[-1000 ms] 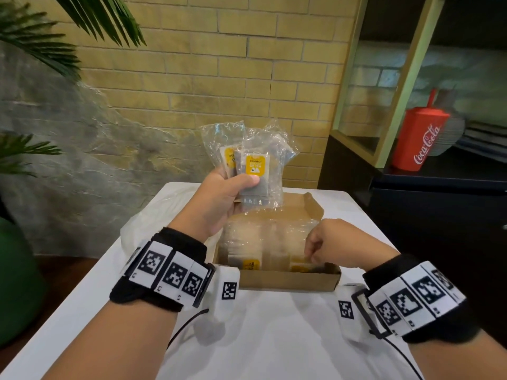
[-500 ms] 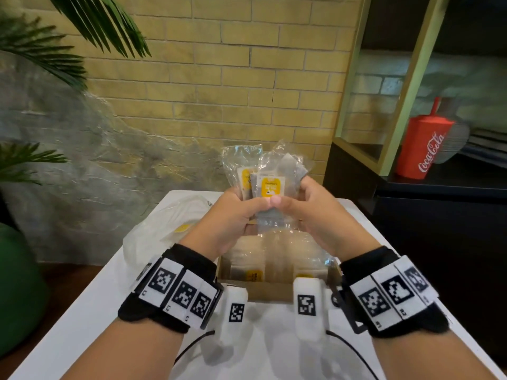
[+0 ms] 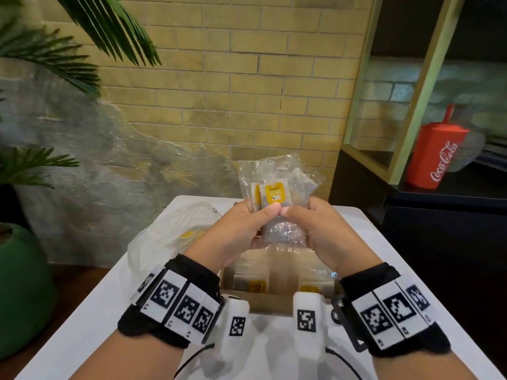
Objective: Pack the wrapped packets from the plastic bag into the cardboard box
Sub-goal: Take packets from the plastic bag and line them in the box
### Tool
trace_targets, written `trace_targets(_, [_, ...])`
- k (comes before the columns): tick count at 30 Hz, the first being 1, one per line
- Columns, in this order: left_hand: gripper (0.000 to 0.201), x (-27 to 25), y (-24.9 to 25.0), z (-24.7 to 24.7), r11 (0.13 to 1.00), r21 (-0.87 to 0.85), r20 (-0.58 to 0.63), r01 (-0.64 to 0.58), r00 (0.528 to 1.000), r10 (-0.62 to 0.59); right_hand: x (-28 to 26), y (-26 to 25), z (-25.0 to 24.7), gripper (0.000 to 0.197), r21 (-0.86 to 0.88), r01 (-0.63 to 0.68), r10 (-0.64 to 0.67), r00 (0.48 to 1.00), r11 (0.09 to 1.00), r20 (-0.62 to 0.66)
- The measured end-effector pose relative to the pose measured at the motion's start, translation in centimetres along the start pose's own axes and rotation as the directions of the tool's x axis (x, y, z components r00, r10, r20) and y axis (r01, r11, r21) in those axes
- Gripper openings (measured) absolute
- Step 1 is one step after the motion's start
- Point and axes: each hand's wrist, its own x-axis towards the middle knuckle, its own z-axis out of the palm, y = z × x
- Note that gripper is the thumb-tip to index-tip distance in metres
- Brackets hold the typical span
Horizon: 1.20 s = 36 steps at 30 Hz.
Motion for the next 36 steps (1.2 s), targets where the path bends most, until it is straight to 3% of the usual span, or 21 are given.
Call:
trace_targets(2, [0.021,0.0,0.1,0.1,1.0,-0.01,0.009,-0.001,1.0,0.001,0.0,-0.2,0.2,0.035,-0.009,-0.013,0.013,1.0,1.0,-0.011])
trace_targets(5, [0.023,-0.4,0.4,0.4,0.999,-0.04,0.044,-0.02,0.999,0.021,0.0,-0.3,0.4,0.055,0.016,-0.025,0.025,1.0,1.0,0.019])
trace_targets(10, [0.023,-0.4,0.5,-0.1,0.998,-0.06,-0.018,0.003,1.0,-0.004,-0.3,-0.9,-0.2,0.018,0.102,0.003,0.004,0.998,0.995,-0.065])
trace_targets(12, [0.013,-0.4,0.8,-0.6,0.996,-0.086,-0.069,0.001,0.998,-0.007,-0.5,-1.5,-0.9,0.016,0.179,0.032,-0.016,0.996,0.983,-0.088])
trace_targets(15, [0.005,-0.5,0.9,-2.0,0.983,0.182,-0.102,-0.015,0.994,0.034,-0.8,-2.2,-2.6,0.017,0.255,0.092,-0.045,0.981,0.963,-0.186])
trace_targets(18, [0.01,-0.8,0.8,-2.9,0.862,0.506,-0.013,-0.042,0.998,0.056,-0.8,-2.7,-4.0,0.011,0.316,0.112,-0.03,0.967,0.942,-0.253])
trace_targets(21, [0.013,-0.7,0.5,-2.7,0.63,0.777,0.049,0.009,0.996,-0.075,-0.9,-2.9,-4.6,0.011,0.32,0.123,-0.034,0.963,0.939,-0.268])
trace_targets(27, [0.019,-0.7,-0.8,-2.1,0.382,0.922,0.023,0.068,0.973,-0.228,-1.3,-3.1,-3.8,0.024,0.279,0.097,-0.033,0.974,0.955,-0.225])
trace_targets(31, [0.026,-0.6,-1.2,-2.4,0.305,0.949,-0.01,0.082,0.973,-0.229,-1.4,-3.1,-3.6,0.028,0.261,0.075,-0.02,0.978,0.962,-0.207])
trace_targets(36, [0.022,-0.5,-1.1,-2.1,0.316,0.948,0.02,0.035,0.985,-0.172,-1.4,-3.1,-3.6,0.034,0.257,0.072,-0.02,0.98,0.964,-0.199])
